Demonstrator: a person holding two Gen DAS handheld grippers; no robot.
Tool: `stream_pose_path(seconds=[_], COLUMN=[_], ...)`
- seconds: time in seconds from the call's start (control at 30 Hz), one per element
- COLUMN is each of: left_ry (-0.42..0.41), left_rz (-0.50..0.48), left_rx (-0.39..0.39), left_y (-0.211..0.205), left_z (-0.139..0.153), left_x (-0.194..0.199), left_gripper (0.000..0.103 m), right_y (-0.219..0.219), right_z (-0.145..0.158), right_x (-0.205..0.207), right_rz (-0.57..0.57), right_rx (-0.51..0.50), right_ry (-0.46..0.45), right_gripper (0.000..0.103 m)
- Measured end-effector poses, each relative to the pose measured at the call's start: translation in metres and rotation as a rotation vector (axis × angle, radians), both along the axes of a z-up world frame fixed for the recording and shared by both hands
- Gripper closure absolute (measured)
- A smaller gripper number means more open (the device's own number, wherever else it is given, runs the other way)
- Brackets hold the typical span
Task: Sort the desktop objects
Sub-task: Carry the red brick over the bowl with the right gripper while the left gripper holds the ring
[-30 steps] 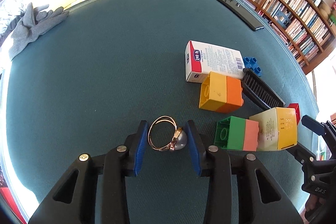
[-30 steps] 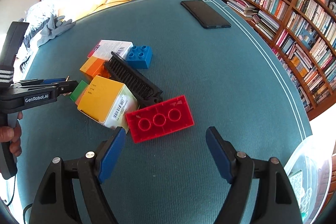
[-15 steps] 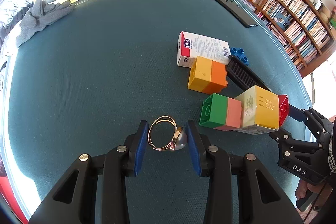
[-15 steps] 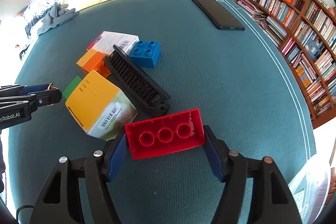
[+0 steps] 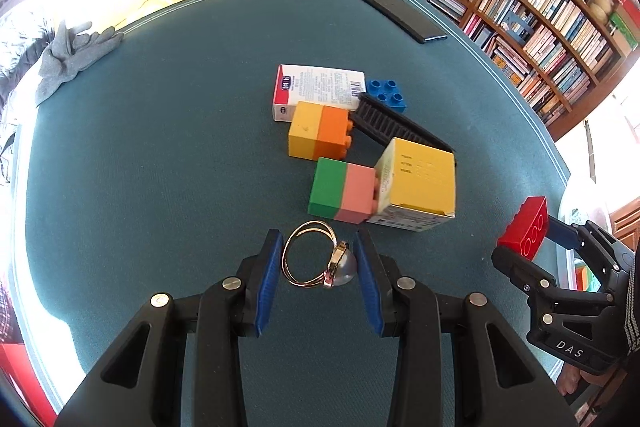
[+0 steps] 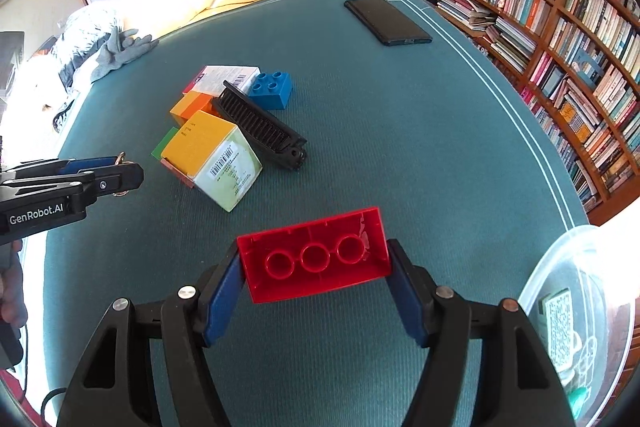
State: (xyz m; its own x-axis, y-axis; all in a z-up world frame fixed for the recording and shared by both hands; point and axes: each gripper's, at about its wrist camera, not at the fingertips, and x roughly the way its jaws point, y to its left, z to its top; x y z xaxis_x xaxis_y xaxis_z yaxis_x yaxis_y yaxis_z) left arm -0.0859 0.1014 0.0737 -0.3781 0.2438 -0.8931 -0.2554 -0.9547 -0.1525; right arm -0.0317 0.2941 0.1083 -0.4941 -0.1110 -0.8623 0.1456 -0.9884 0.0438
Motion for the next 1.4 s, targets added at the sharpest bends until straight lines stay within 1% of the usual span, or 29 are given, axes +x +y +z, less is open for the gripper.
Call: stream_pose_path(seconds=[0.27, 0.47, 0.7, 1.0, 1.23, 1.4], left_ry=[0.019, 0.030, 0.038, 0.069, 0.097, 0.119], left_rz=[-0.034, -0.075, -0.144, -0.245, -0.328, -0.374], left_rx=[0.007, 0.008, 0.023, 0.047, 0.059, 0.063], left_y=[0.027, 0.058, 0.098, 0.160, 0.208, 0.234], left_z=[0.015, 0.023, 0.030, 0.044, 0.054, 0.061], left_x=[0.019, 0.036, 0.057, 0.076, 0.087, 0.094], left_gripper=[0.064, 0.064, 0.064, 0.064, 0.064, 0.064], right_y=[0.028, 0.056, 0.096, 0.159, 0.194, 0.215], right_z=[0.018, 0.029, 0.040, 0.042, 0.046, 0.050], right_x=[0.028, 0.049, 0.074, 0.106, 0.124, 0.133], right_rz=[-0.046, -0.095, -0.179, -0.300, -0.370, -0.407], right_rx=[-0.028, -0.041, -0.040, -0.030, -0.024, -0.021], right_ry=[0.038, 0.067, 0.093, 0.098, 0.115, 0.131], right_gripper=[0.031, 0.031, 0.031, 0.031, 0.031, 0.031])
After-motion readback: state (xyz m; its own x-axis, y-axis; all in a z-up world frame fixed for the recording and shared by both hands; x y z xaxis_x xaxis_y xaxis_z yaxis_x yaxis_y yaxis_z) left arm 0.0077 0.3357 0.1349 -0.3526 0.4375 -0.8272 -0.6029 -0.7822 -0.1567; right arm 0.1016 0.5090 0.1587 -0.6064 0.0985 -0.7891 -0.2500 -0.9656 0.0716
